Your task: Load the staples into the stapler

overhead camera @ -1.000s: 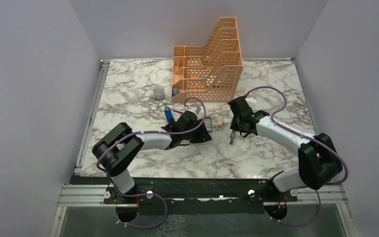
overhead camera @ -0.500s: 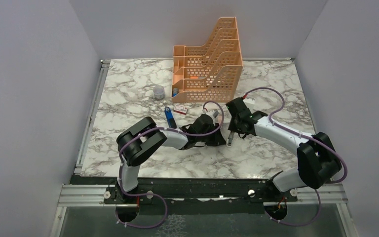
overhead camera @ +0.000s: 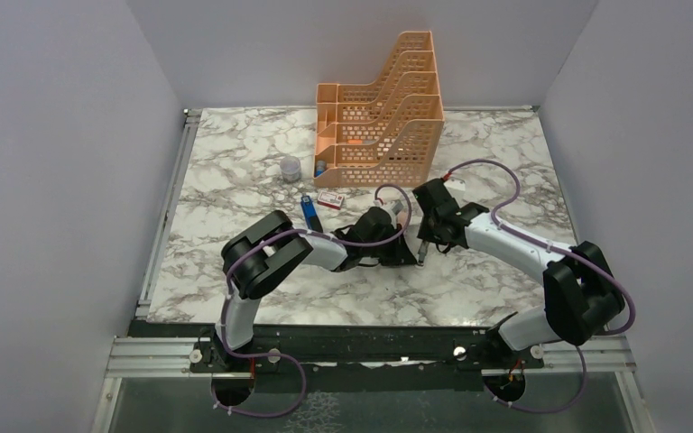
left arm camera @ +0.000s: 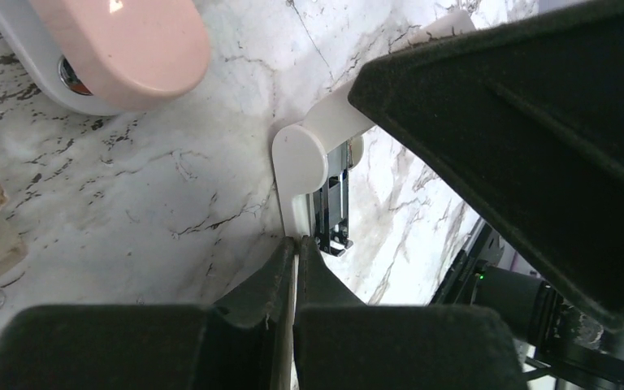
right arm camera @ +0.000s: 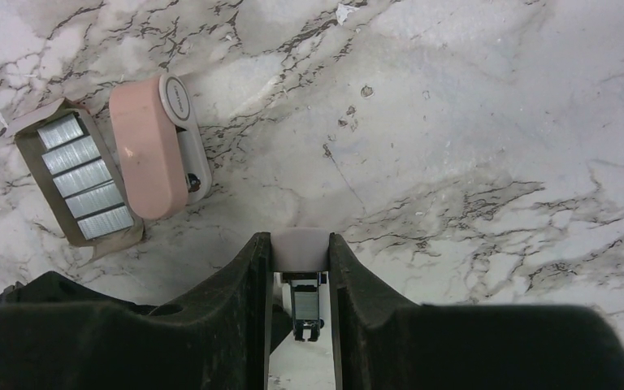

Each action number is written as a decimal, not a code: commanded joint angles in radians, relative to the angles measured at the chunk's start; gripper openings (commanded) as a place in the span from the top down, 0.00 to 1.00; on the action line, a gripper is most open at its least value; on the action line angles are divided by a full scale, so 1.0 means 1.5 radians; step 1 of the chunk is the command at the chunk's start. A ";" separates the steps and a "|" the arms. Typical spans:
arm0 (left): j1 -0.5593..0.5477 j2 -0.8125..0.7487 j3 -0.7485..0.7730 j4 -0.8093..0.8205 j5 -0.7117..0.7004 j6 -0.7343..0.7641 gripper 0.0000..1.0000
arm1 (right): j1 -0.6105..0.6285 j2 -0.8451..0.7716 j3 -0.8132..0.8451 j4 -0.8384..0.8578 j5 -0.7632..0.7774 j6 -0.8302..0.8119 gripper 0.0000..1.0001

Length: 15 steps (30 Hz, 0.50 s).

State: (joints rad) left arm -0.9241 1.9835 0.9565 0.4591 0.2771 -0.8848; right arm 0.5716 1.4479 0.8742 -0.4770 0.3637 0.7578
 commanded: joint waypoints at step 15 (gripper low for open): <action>0.005 0.064 0.008 -0.042 0.010 -0.039 1.00 | 0.071 -0.067 -0.048 -0.074 -0.086 0.036 0.79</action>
State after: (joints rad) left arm -0.9100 2.0113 0.9688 0.4709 0.3321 -0.9539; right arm 0.6338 1.3495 0.8265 -0.5274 0.3584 0.7593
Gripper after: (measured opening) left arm 0.008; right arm 0.307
